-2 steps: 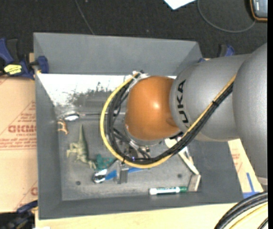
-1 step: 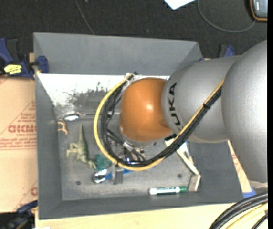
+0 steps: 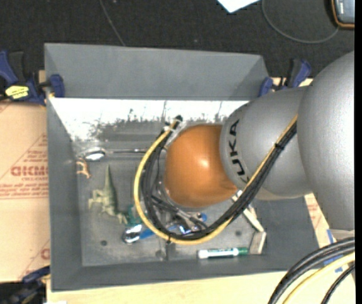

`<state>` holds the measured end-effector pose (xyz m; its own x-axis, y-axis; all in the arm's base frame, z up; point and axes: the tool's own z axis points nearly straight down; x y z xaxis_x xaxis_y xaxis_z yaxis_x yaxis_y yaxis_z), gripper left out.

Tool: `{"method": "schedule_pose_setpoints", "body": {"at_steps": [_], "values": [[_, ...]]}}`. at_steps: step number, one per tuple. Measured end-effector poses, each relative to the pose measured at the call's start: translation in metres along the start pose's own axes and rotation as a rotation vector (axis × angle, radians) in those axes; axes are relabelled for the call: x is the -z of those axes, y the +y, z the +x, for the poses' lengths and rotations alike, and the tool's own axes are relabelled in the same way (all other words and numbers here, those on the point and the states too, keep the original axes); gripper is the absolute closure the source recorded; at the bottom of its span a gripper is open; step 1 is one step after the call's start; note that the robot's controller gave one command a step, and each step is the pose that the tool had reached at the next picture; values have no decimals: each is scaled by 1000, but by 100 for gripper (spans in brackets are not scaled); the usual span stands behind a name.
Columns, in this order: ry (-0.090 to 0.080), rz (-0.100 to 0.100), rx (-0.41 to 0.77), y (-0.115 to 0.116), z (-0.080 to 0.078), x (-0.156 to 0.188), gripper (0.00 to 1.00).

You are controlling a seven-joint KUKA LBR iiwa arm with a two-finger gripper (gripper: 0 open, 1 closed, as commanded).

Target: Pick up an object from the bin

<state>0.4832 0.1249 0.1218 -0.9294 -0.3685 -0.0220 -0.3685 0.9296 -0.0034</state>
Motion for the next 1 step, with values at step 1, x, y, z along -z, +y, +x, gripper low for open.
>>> {"method": "schedule_pose_setpoints", "body": {"at_steps": [1], "values": [[-9,-5,-185,11,-34,30,0]]}}
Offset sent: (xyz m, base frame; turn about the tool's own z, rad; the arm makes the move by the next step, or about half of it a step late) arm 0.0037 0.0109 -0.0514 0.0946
